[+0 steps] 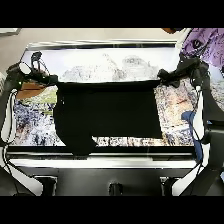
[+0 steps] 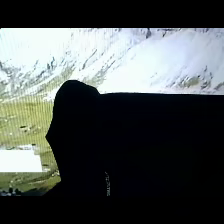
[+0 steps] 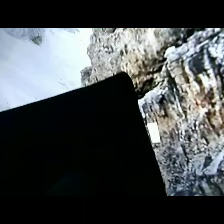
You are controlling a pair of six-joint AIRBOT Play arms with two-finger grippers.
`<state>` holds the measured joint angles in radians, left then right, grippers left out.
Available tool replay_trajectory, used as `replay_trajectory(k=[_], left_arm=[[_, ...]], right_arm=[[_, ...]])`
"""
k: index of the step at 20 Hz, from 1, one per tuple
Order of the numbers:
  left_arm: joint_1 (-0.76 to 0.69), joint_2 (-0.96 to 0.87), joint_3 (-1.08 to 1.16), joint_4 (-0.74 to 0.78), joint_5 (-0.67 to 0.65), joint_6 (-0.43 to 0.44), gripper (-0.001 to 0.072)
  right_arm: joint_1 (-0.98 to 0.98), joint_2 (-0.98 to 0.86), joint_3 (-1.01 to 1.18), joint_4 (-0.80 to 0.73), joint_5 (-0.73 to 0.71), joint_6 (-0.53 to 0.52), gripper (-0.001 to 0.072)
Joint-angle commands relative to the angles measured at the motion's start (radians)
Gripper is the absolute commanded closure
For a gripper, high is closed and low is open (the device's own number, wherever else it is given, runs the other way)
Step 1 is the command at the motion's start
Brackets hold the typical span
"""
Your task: Fold the clothes and pants, and hang the long-sleeved shirts on hangers.
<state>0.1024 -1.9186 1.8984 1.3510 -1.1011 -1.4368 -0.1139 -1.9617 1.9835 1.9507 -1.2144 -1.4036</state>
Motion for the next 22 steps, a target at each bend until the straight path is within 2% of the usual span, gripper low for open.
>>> replay_trajectory(k=[1, 4, 7, 9, 20, 21, 22], left_arm=[[0.017, -0.004, 0.018, 0.002, -0.153, -0.003, 0.0690], [0.023, -0.002, 0.018, 0.009, -0.309, -0.014, 0.0691], [0.021, -0.008, 0.015, 0.014, -0.400, -0.044, 0.0691], [0.014, -0.008, -0.003, 0.014, -0.419, -0.067, 0.0691], [0.000, -0.061, -0.028, 0.021, -0.474, -0.067, 0.0689], [0.000, -0.067, -0.028, 0.021, -0.473, -0.067, 0.0685], [0.000, -0.072, -0.028, 0.021, -0.472, -0.067, 0.0646]], right_arm=[[0.000, -0.005, 0.000, -0.034, -0.170, -0.002, 0.0682], [0.000, -0.005, 0.000, -0.055, -0.298, 0.002, 0.0682], [0.001, -0.005, -0.013, -0.057, -0.345, 0.014, 0.0682], [0.001, -0.008, -0.036, -0.058, -0.357, 0.029, 0.0682], [0.001, -0.078, -0.054, -0.075, -0.417, 0.033, 0.0681], [0.001, -0.080, -0.054, -0.074, -0.415, 0.036, 0.0680], [0.001, -0.081, -0.054, -0.072, -0.415, 0.036, 0.0666]])
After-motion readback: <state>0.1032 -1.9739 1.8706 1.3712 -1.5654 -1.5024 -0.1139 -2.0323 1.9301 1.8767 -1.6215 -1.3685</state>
